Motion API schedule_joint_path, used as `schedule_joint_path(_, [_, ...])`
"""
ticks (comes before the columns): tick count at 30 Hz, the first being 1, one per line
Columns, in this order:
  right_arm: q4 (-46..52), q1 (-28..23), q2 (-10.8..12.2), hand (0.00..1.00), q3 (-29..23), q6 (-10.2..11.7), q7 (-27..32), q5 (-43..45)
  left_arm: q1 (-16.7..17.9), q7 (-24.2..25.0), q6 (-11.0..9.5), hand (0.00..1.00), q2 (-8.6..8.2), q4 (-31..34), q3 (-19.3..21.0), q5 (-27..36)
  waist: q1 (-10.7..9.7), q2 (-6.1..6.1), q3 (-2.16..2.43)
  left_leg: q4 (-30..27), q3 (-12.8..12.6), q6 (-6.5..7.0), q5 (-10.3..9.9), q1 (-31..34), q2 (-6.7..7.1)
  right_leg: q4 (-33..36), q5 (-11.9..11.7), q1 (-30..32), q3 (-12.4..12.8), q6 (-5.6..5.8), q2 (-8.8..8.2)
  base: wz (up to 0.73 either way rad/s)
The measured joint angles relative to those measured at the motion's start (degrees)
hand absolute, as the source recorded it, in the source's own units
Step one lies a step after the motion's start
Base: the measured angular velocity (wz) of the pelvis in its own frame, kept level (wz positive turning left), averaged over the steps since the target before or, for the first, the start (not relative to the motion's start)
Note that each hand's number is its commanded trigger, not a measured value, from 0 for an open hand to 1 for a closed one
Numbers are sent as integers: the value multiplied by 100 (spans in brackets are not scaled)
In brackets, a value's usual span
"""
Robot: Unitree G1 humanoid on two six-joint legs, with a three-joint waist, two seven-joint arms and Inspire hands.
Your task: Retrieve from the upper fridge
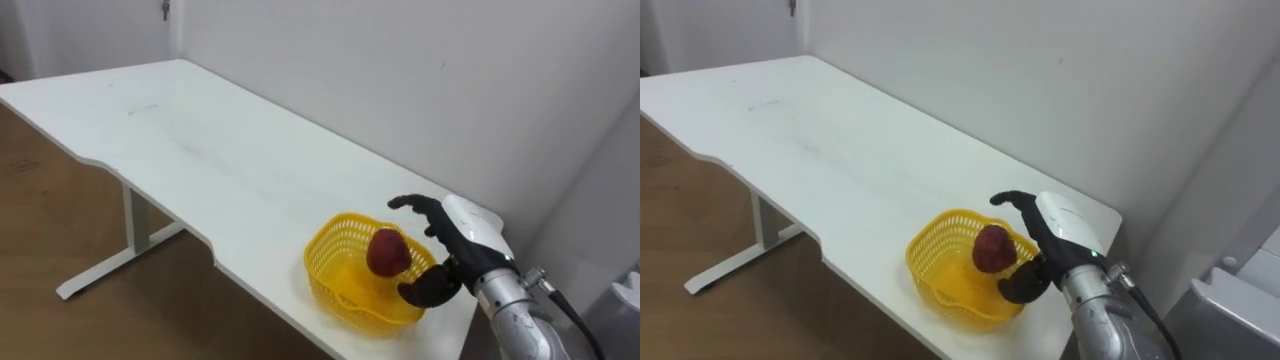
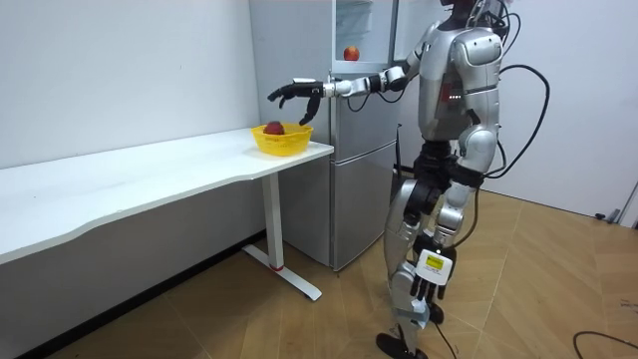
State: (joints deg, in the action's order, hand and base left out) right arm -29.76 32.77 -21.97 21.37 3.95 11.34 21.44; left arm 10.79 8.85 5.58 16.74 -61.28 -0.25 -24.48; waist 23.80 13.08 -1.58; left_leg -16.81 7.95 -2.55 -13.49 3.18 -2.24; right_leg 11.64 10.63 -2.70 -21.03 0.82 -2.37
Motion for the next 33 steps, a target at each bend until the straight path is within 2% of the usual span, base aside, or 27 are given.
schedule_joint_path(9, [473,-2,2,0,82,-64,-26,166,32,0,40,0,-1,194,2,-263,19,-2,0,-26,-5,-3,-3,12,0,0,-7,-15,-45,-12,0,0])
schedule_joint_path(16, [630,-2,2,0,256,-101,-30,165,82,5,41,0,0,316,1,-266,19,36,29,-50,-24,-3,-2,4,0,0,-18,-20,-49,-28,-3,0])
schedule_joint_path(25, [1024,-16,2,0,191,-138,140,105,251,-40,52,0,1,283,-3,-261,-205,2,3,-59,-26,-3,-3,9,0,2,-23,-50,-51,-35,-5,0])
schedule_joint_path(28, [1312,-33,2,0,170,-66,256,-149,352,-118,43,0,-7,338,-4,-255,-329,-8,-1,-62,-30,-3,-3,2,0,2,-24,-51,-45,-37,-6,0])
schedule_joint_path(32, [1757,-61,2,0,132,33,303,-553,425,-170,27,0,-20,341,-13,-253,-504,-84,-2,-63,-85,0,-5,-89,-1,2,-26,-111,13,-41,-8,-7])
schedule_joint_path(33, [1947,-123,2,0,51,65,305,-569,439,-229,27,0,-40,341,-14,-247,-549,-128,19,-71,-101,2,-15,-96,-1,5,-27,-119,46,-41,-6,-6])
